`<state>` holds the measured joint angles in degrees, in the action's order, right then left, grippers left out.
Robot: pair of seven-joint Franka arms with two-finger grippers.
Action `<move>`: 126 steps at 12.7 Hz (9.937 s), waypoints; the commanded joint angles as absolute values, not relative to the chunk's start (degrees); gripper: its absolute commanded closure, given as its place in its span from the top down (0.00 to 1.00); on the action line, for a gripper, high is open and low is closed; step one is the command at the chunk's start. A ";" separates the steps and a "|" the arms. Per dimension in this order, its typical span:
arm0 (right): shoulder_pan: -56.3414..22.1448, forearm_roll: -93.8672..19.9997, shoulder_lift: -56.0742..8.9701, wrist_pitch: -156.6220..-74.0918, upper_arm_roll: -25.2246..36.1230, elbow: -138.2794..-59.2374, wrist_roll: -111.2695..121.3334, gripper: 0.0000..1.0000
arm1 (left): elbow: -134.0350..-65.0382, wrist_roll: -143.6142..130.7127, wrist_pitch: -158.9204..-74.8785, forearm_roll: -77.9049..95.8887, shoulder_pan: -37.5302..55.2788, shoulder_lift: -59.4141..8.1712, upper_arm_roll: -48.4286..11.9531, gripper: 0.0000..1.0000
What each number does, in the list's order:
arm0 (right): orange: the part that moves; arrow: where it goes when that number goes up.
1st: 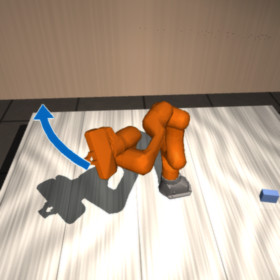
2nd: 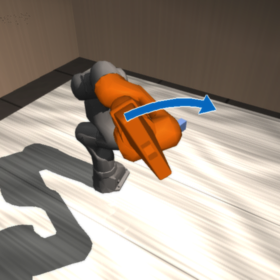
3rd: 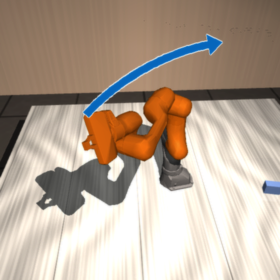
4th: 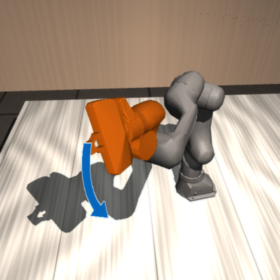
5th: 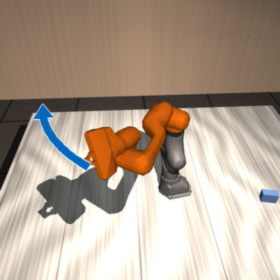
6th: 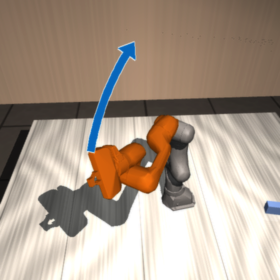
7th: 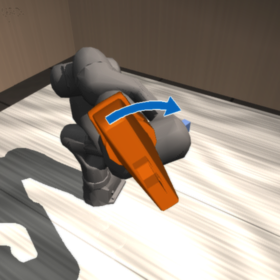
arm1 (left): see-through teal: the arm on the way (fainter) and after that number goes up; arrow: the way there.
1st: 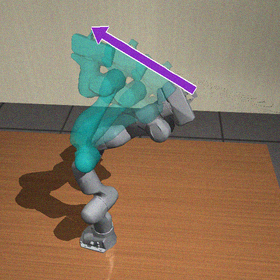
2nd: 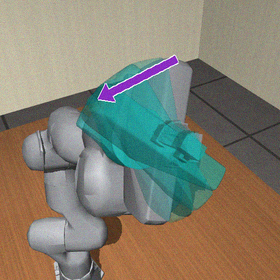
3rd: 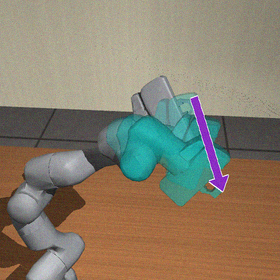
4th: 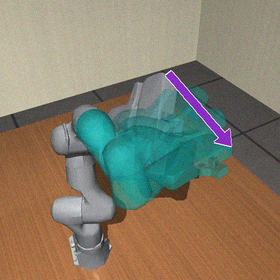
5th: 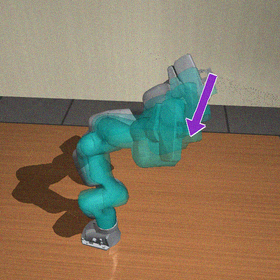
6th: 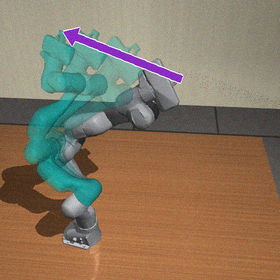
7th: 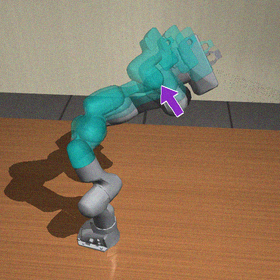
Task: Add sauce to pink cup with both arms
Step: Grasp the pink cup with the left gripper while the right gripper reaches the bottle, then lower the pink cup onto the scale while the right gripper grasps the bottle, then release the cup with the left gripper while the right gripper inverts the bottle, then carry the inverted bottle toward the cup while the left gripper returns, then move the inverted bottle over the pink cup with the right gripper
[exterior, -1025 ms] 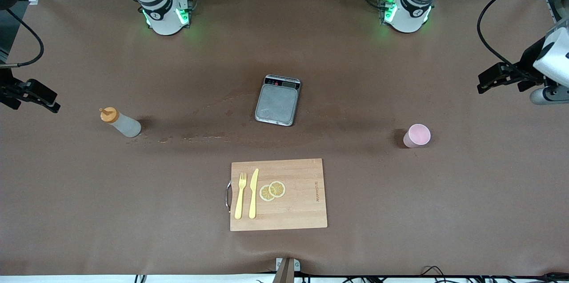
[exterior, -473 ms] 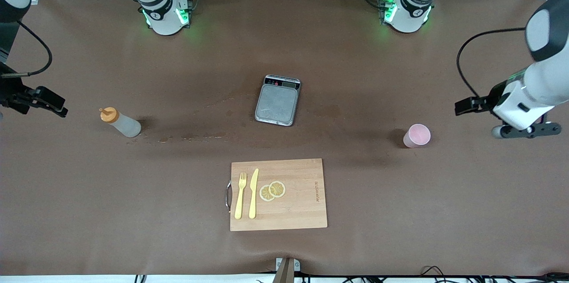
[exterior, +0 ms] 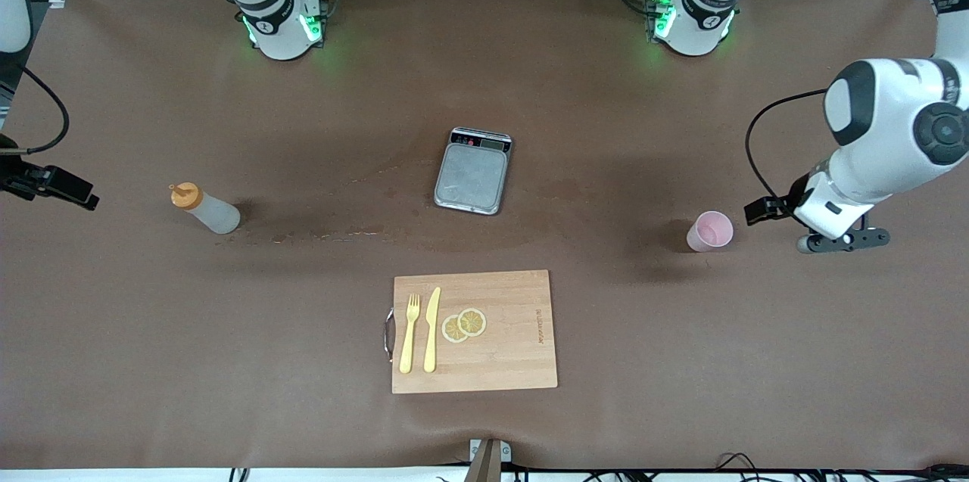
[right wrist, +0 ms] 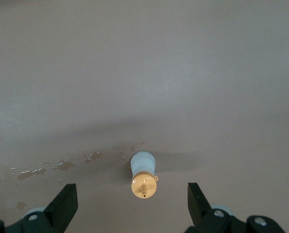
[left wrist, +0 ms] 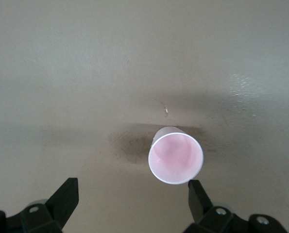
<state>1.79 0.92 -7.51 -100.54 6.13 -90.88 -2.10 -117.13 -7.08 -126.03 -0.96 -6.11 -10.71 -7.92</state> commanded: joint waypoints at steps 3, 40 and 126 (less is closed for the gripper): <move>4.21 1.32 -10.63 -99.84 5.54 -87.54 -1.93 1.00 | -119.62 -6.94 -133.93 -2.11 -6.24 -15.63 -8.35 0.97; 27.06 -34.79 -45.34 -89.66 5.45 -83.85 -18.36 1.00 | -101.51 -82.50 -125.24 -12.12 16.07 -28.64 -37.27 0.00; -17.04 -15.48 -32.17 -80.06 5.10 -78.75 -89.63 0.44 | -90.88 -7.21 -91.14 -0.26 -3.08 -0.79 -8.70 1.00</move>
<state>-15.29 -17.43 -33.71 -79.30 4.76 -77.46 -86.48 -90.18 -8.08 -91.41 -0.85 -3.01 -1.62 -8.80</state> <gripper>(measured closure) 0.555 0.000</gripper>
